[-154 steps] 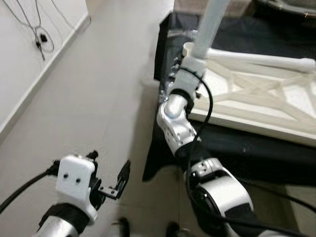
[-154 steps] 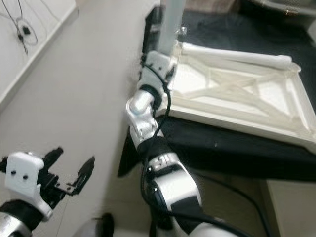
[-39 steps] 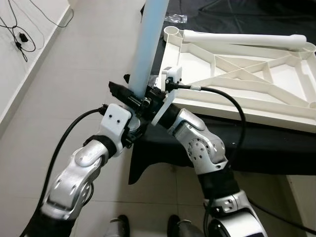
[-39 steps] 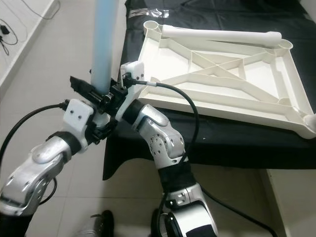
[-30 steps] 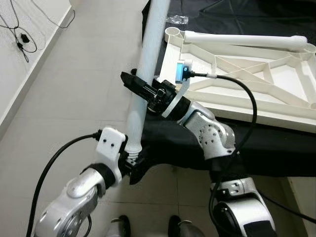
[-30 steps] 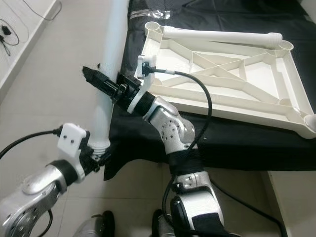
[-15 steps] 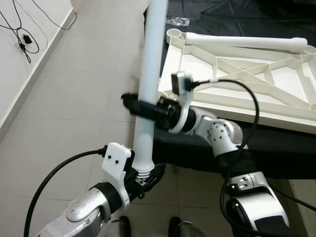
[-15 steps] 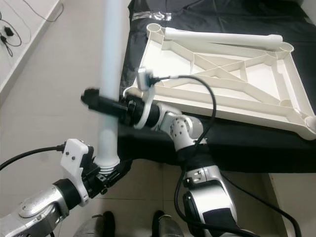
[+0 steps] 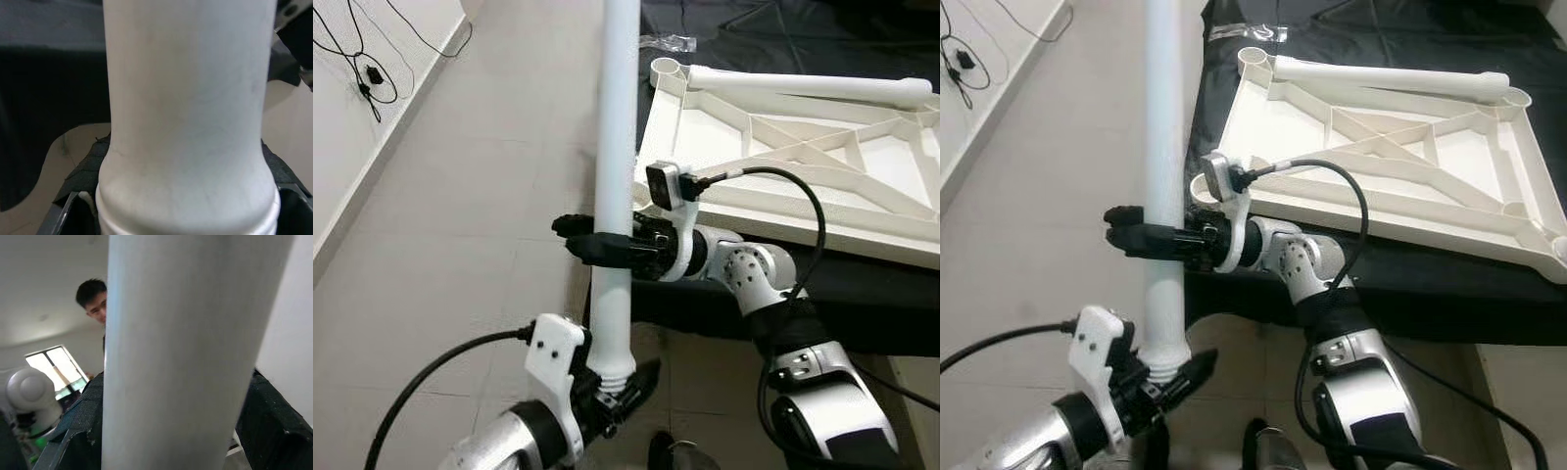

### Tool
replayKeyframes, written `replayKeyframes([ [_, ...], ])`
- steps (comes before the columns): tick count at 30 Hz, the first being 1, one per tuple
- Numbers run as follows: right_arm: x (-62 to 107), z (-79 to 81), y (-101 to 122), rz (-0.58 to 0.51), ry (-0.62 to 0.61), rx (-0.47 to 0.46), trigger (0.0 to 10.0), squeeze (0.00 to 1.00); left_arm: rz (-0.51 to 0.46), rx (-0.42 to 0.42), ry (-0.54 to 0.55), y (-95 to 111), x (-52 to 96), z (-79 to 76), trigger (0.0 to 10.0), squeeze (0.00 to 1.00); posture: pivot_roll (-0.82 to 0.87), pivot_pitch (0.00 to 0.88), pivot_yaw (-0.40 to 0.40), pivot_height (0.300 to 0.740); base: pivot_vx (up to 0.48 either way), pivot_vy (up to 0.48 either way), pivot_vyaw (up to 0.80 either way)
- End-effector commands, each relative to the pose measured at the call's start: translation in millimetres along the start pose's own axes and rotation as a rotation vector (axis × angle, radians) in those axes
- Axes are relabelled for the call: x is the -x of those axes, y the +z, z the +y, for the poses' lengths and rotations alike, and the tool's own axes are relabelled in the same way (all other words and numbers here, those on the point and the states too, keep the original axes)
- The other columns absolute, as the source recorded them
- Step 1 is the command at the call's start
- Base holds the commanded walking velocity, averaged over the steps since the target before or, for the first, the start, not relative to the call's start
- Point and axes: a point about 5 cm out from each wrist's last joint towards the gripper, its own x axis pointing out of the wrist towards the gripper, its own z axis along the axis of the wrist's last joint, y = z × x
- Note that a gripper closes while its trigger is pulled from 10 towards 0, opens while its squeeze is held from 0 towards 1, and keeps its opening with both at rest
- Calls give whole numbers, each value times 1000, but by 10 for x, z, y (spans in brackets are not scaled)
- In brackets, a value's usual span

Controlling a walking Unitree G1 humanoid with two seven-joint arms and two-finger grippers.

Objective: Building children table

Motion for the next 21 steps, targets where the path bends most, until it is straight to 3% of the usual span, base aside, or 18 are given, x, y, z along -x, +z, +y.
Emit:
replayKeyframes([
  [1, -26, -2, -16, 31, 17, -12, 10000, 0, 16, 10, -39, -16, 22, -84, 10000, 0, 122, 263, -16, 740, 0, 0, 0],
  [10, -31, 87, -80, 49, 123, -101, 10000, 0, 28, -11, -28, -23, 23, -78, 10000, 0, 122, 266, -18, 740, 0, 0, 0],
  [20, -32, 166, -111, 69, 202, -138, 10000, 0, 26, 14, -18, -34, 26, -90, 10000, 0, 122, 266, -18, 740, 0, 0, 0],
  [21, -33, 173, -110, 72, 208, -141, 6549, 0, 25, 17, -22, -35, 26, -105, 10000, 0, 122, 266, -18, 740, 0, 0, 0],
])
